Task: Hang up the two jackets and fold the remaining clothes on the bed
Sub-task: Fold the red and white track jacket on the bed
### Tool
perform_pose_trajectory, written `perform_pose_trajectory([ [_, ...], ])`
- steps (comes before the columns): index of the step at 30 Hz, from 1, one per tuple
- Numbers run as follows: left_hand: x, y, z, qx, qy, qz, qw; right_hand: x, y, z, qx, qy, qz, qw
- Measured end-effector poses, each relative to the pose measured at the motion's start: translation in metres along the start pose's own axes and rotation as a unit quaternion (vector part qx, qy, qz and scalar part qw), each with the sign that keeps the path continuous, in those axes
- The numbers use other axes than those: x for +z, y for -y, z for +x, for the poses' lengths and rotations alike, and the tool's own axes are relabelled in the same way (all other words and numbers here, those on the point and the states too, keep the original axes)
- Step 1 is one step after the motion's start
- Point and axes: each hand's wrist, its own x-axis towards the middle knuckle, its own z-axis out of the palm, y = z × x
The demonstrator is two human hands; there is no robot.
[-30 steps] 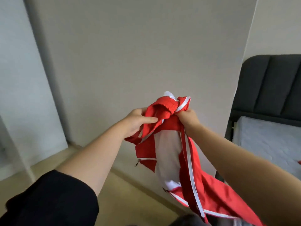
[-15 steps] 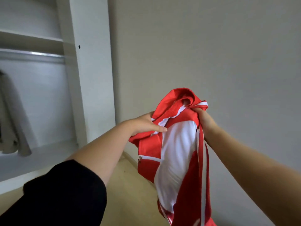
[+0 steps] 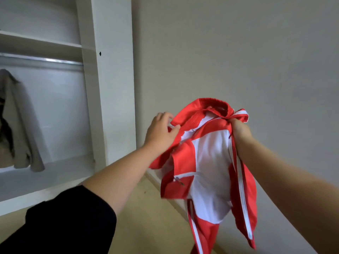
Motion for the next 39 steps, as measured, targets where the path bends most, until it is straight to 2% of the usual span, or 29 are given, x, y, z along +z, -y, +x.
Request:
perform_pose_trajectory([
  [2,0.013,-0.008,-0.018,-0.006,0.036,-0.019,0.999,0.0,0.008,0.002,-0.002,-0.013,0.022,1.0],
  [7,0.042,-0.004,-0.04,-0.13,0.161,-0.015,0.978,-0.005,0.015,-0.001,-0.001,-0.006,0.073,0.997],
  [9,0.046,-0.003,-0.038,-0.195,0.203,-0.089,0.956,-0.01,0.013,-0.003,-0.006,0.01,0.062,0.998],
  [11,0.045,-0.003,-0.034,-0.223,0.236,-0.165,0.931,-0.015,0.009,-0.005,-0.003,0.011,0.029,1.0],
  [14,0.038,-0.006,-0.026,-0.178,0.252,-0.159,0.938,-0.024,0.003,-0.002,0.005,-0.01,-0.019,1.0],
  [18,0.035,-0.015,-0.014,-0.121,0.209,-0.11,0.964,-0.03,-0.001,-0.001,-0.003,-0.002,-0.073,0.997],
  [20,0.037,-0.021,-0.007,-0.098,0.155,-0.088,0.979,-0.031,-0.001,0.001,-0.036,0.014,-0.135,0.99],
  [23,0.035,-0.034,0.008,-0.062,0.083,-0.103,0.989,-0.034,0.0,0.0,-0.128,0.027,-0.297,0.946],
  [25,0.034,-0.044,0.016,-0.039,0.072,-0.11,0.991,-0.034,0.003,-0.003,-0.176,0.07,-0.314,0.93],
  [28,0.038,-0.054,0.018,-0.004,0.107,-0.077,0.991,-0.036,0.003,-0.005,-0.123,0.177,-0.268,0.939],
  [32,0.048,-0.059,0.013,-0.014,0.094,-0.129,0.987,-0.039,-0.005,-0.009,-0.063,0.354,-0.326,0.874],
  [35,0.056,-0.068,0.01,0.019,0.142,-0.134,0.98,-0.038,-0.015,-0.009,-0.077,0.388,-0.309,0.865],
  [37,0.06,-0.074,0.009,0.033,0.152,-0.155,0.975,-0.036,-0.017,-0.009,-0.055,0.387,-0.288,0.874],
  [39,0.062,-0.077,0.011,0.043,0.161,-0.176,0.97,-0.038,-0.017,-0.008,-0.018,0.408,-0.297,0.863],
])
